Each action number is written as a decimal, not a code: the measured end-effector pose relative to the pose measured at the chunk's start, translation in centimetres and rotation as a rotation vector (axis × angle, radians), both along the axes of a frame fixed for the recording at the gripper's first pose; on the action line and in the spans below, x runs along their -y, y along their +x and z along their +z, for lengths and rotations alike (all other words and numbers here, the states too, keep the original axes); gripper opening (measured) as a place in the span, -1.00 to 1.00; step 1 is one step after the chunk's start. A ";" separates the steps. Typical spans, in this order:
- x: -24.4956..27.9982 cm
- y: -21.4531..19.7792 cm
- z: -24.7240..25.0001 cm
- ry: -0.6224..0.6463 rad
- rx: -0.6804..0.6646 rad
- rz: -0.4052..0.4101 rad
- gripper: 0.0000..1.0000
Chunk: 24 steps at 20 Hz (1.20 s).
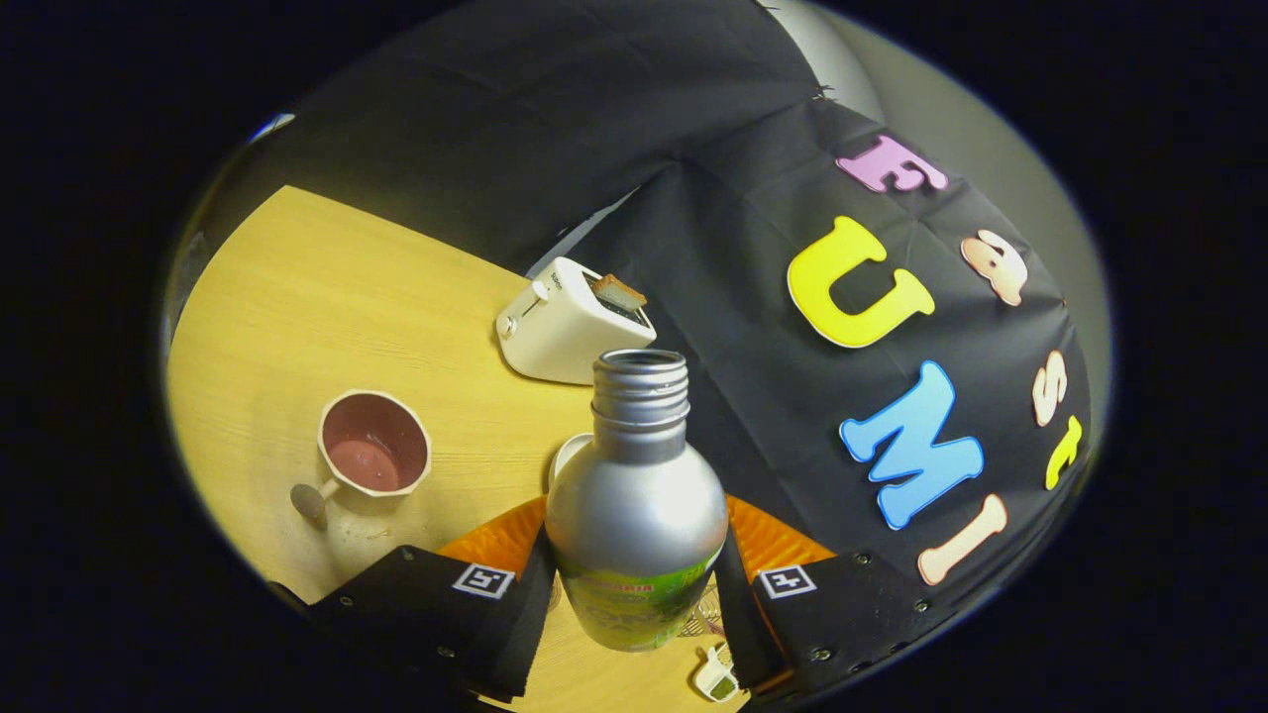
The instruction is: Take the bottle from table, then pour the juice into the cup, finally place the bottle on the coaster
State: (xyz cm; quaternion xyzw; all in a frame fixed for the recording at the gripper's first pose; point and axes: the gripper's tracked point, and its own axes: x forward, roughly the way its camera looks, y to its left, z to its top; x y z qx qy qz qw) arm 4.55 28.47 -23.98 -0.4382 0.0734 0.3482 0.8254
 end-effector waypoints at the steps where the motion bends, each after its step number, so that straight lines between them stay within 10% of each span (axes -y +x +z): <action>1: 0.3 -0.1 -0.3 0.026 -0.022 -0.018 0.50; 17: 4.1 2.2 -0.2 0.745 -0.510 -0.299 0.49; 24: 4.0 4.6 -0.1 0.777 -0.485 -0.331 0.49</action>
